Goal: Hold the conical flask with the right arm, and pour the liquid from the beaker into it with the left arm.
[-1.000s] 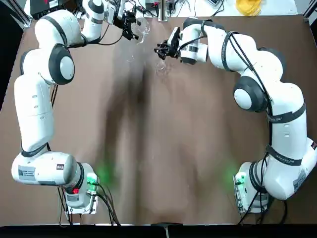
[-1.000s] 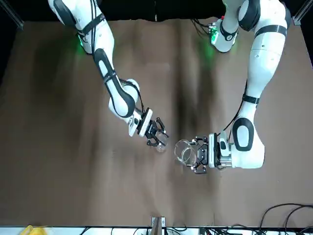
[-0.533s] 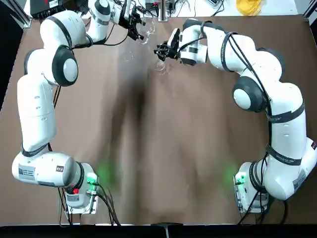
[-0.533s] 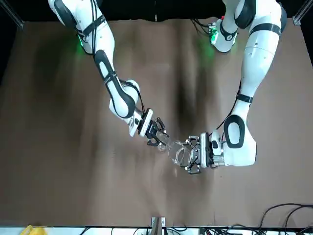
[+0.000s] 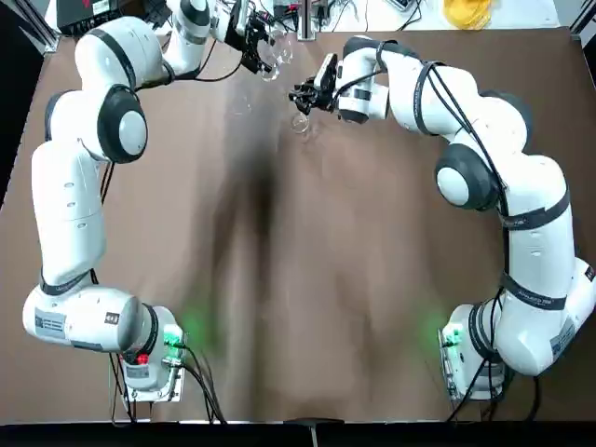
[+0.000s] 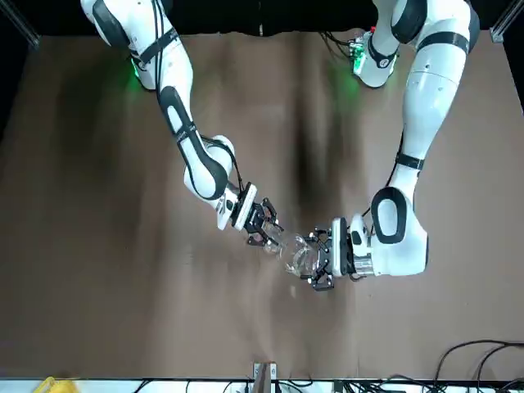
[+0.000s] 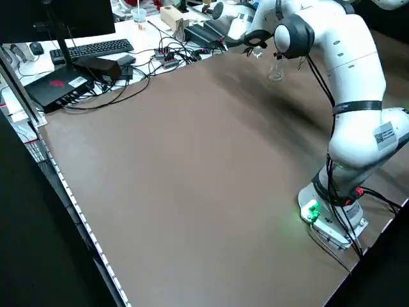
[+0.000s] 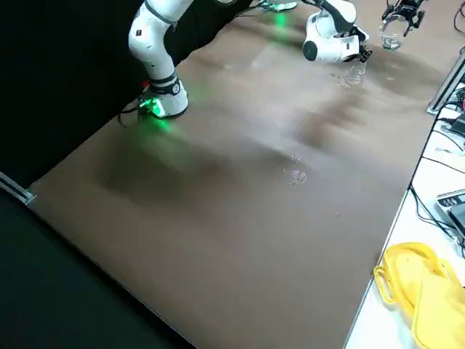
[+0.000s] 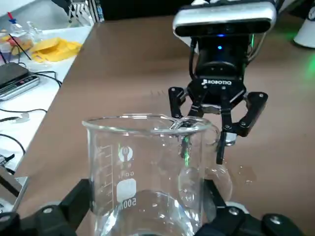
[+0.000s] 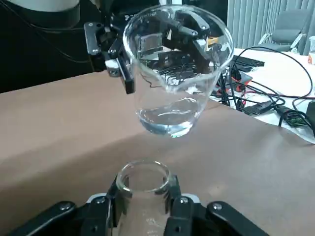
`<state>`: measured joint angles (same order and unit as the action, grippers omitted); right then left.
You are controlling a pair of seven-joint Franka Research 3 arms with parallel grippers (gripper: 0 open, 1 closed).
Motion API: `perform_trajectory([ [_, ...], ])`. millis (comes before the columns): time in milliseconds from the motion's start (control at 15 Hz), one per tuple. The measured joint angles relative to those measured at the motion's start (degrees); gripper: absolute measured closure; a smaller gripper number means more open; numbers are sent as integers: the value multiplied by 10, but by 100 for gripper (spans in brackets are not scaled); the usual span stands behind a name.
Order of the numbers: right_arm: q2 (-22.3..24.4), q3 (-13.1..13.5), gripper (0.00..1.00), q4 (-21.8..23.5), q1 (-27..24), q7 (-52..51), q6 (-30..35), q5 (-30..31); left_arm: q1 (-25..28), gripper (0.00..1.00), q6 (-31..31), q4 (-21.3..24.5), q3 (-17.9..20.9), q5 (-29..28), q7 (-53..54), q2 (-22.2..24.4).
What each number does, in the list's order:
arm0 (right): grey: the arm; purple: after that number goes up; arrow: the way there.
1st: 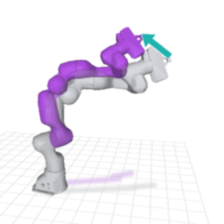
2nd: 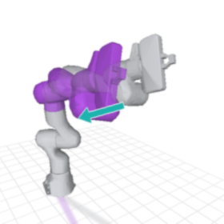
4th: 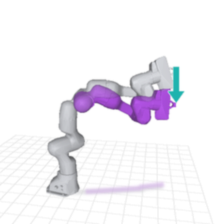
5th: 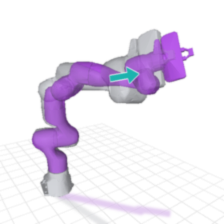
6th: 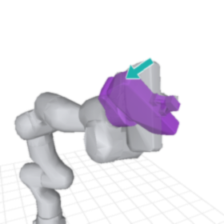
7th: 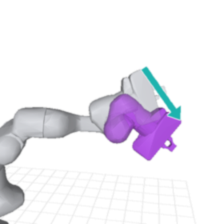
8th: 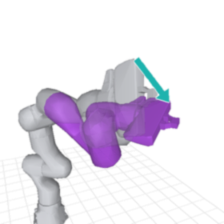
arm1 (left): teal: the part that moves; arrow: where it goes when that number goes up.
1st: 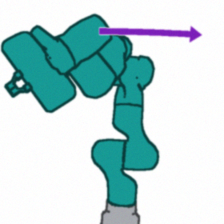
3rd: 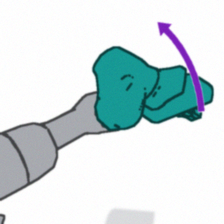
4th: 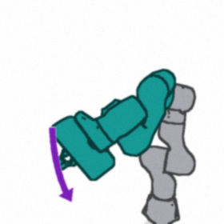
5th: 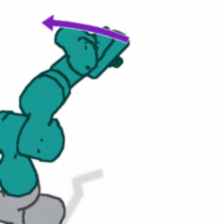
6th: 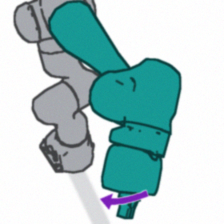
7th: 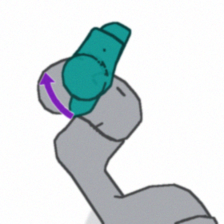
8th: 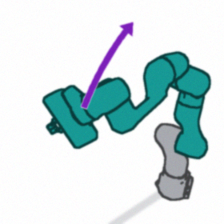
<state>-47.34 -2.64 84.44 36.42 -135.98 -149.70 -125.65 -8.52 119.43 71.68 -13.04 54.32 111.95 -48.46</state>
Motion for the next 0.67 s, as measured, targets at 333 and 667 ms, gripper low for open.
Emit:
perform_trajectory([
  [333,-3,1,61,-6,-3,-1,-1,-1,-10,4,4,0,0,-36,-1,2],
  [667,-4,1,61,-7,-3,-2,-1,-2,-14,4,11,0,0,-50,-1,10],
])
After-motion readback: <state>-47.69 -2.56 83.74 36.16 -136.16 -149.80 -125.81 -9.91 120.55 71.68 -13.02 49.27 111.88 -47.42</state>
